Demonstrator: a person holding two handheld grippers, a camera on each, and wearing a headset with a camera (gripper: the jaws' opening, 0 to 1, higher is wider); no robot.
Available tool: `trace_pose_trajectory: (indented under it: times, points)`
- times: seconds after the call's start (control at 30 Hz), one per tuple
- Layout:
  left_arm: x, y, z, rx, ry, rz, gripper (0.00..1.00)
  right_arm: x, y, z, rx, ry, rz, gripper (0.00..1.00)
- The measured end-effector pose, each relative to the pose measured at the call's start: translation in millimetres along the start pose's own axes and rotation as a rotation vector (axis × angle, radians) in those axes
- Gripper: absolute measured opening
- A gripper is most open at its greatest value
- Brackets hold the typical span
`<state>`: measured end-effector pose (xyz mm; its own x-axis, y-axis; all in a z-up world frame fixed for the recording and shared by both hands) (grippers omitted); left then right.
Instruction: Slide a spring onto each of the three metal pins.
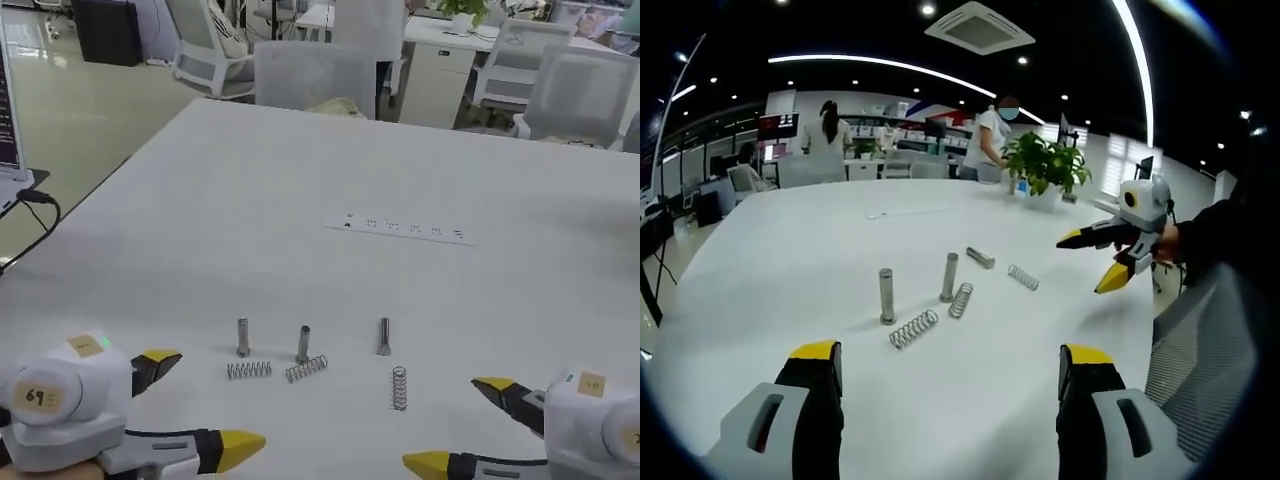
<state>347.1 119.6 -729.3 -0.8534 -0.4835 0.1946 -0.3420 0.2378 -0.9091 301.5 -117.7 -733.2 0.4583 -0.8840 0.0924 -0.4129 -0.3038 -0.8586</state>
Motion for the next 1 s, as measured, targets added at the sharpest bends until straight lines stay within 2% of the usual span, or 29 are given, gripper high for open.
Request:
trace_pose_trajectory:
  times: [0.23, 0.57, 1.0]
  points:
    - [0.2, 0.8, 0.4, 0.006, 0.0, -0.004, 0.86, 17.5, -30.6, 6.9, 0.014, 0.019, -0.021, 0.78]
    - [0.5, -0.8, 0.3, 0.014, 0.002, -0.004, 0.85, 35.0, -55.4, 28.5, -0.017, 0.042, -0.018, 0.66]
    - [-1.0, -1.4, -0.1, 0.021, -0.007, -0.012, 0.84, 49.2, -64.0, 58.1, -0.084, 0.065, -0.008, 0.55]
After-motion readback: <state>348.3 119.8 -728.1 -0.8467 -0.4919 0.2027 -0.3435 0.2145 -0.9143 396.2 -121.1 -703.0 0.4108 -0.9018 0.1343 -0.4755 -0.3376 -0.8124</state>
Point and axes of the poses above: the centre of the closed fingertips' face, and the gripper's own axes: z roughly forward along the fingers, x roughly to its right, y roughly out of its underside, the point moved 2 cm from there along -z, roughly backward along the fingers, and after that the axes turned 10 degrees about y, right-handed, at the moved point
